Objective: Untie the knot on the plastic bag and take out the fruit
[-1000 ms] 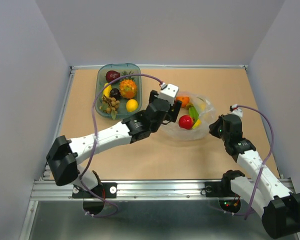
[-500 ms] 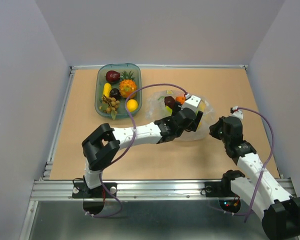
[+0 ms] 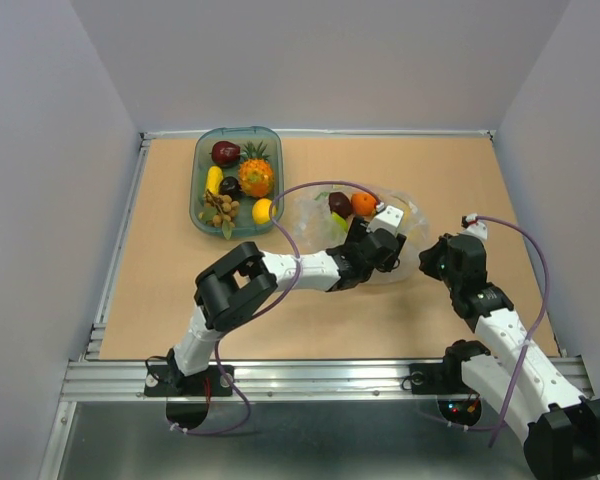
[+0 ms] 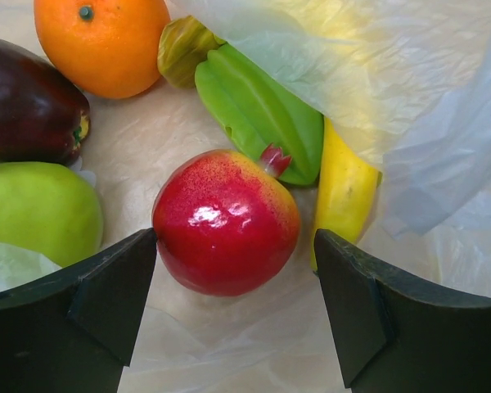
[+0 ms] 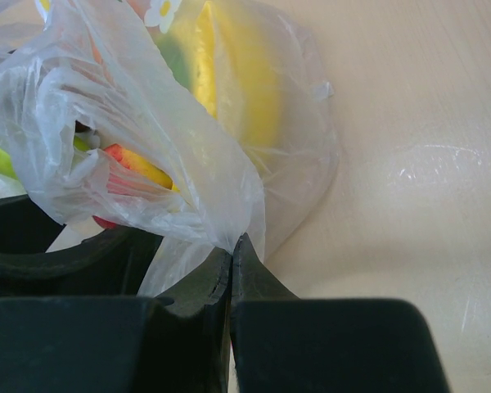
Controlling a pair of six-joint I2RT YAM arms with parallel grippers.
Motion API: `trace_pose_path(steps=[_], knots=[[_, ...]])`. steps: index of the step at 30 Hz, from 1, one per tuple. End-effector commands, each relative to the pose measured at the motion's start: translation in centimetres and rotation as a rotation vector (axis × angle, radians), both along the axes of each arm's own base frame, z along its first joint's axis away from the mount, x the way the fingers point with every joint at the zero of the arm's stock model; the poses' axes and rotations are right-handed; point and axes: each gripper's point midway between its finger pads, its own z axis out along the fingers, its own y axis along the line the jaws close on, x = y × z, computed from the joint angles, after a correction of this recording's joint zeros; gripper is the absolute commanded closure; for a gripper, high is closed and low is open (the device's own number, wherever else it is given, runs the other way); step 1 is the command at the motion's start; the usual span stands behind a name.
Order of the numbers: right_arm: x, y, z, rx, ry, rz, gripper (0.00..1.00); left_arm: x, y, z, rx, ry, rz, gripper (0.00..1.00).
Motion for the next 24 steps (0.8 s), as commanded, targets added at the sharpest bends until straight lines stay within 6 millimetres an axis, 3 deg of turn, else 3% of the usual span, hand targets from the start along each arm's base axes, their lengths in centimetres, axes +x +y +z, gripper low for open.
trace_pose_path(steps=[1, 9, 17, 19, 21, 22, 24], knots=[[0.3, 0.2, 0.2, -0.001, -0.036, 0.005, 1.00, 1.6, -1.0, 2.9, -0.084, -0.075, 0.048, 0.11], [0.2, 0.2, -0.1, 0.004, -0.029, 0.003, 1.00, 3.6, -0.2, 1.0, -0.072, -0.062, 0.082, 0.11], [0.3, 0.2, -0.2, 0.007, -0.027, 0.001, 0.99, 3.4, -0.4, -0.3, -0.073, -0.026, 0.068, 0.12], [0.3, 0.3, -0.2, 0.006, -0.027, 0.004, 0.99, 3.3, -0.4, -0.5, -0.074, -0.017, 0.065, 0.18], [0.3, 0.2, -0.2, 0.006, -0.029, 0.002, 1.00, 2.9, -0.3, -0.4, -0.082, -0.006, 0.059, 0.34], [0.3, 0.2, -0.2, 0.006, -0.029, 0.002, 1.00, 2.8, -0.2, 0.6, -0.102, -0.013, 0.059, 0.47], [0.3, 0.2, -0.1, 0.007, -0.030, 0.001, 1.00, 2.6, 0.4, 1.6, -0.115, -0.024, 0.063, 0.63]])
